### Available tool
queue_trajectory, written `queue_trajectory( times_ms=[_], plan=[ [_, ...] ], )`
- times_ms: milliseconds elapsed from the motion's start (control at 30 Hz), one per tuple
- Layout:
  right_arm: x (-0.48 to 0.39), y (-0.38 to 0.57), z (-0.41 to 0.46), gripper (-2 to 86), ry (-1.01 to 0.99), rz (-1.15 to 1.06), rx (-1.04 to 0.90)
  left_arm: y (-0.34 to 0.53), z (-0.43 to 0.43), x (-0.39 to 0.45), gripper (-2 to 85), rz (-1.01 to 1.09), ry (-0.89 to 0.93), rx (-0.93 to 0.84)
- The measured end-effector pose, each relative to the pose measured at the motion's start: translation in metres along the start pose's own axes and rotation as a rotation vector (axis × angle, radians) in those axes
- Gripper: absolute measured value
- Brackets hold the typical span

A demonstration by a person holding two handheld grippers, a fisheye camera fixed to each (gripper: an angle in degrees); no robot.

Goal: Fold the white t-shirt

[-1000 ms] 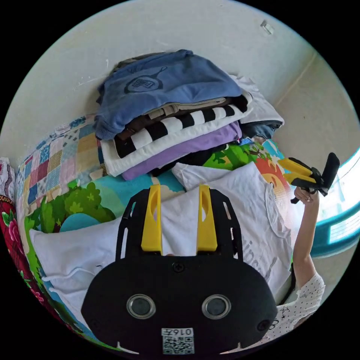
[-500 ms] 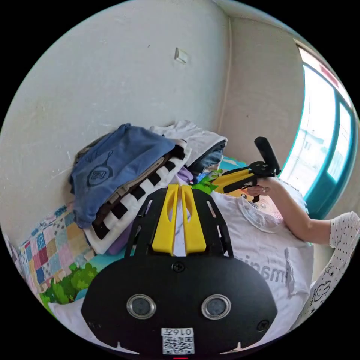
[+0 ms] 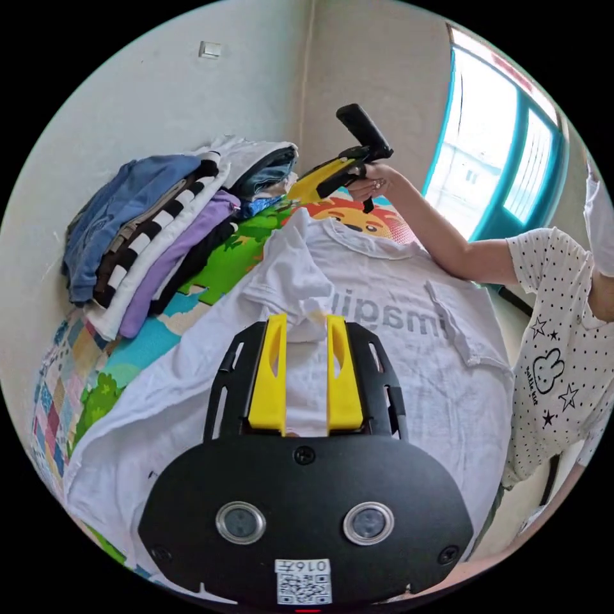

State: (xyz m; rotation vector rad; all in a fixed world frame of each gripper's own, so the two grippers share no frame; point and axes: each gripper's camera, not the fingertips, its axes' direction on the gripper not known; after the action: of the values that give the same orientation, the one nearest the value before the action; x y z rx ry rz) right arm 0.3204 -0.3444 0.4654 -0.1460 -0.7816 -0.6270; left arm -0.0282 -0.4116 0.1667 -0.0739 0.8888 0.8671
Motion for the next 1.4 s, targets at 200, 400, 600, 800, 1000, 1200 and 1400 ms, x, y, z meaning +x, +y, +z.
queue_trajectory(
  times_ms=[200, 400, 600, 800, 1000, 1200, 1400],
  plan=[
    [-0.021, -0.035, 0.055, 12.0, 0.068, -0.120, -0.025, -0.015, 0.008, 0.002, 9.9, -0.027, -0.010, -0.095],
    [-0.014, -0.061, 0.101, 9.8, 0.100, -0.021, -0.093, -0.025, 0.010, 0.020, 11.0, 0.009, -0.008, -0.109],
    [-0.013, -0.077, 0.118, 8.1, 0.072, -0.042, -0.162, -0.031, 0.008, 0.031, 11.0, 0.030, 0.018, -0.137],
    [-0.020, -0.085, 0.103, 1.1, -0.015, -0.153, -0.191, -0.034, 0.003, 0.029, 10.7, -0.018, -0.027, -0.151],
    [-0.042, -0.080, 0.077, 1.0, -0.069, -0.332, -0.260, -0.036, -0.003, 0.032, 10.6, -0.044, -0.014, -0.159],
    [-0.051, -0.086, 0.062, 7.8, -0.030, -0.384, -0.076, -0.044, -0.010, 0.047, 10.4, -0.028, -0.029, -0.146],
    [-0.053, -0.113, 0.103, 11.3, 0.064, -0.255, 0.005, -0.057, -0.013, 0.055, 9.6, -0.080, -0.093, -0.115]
  ],
)
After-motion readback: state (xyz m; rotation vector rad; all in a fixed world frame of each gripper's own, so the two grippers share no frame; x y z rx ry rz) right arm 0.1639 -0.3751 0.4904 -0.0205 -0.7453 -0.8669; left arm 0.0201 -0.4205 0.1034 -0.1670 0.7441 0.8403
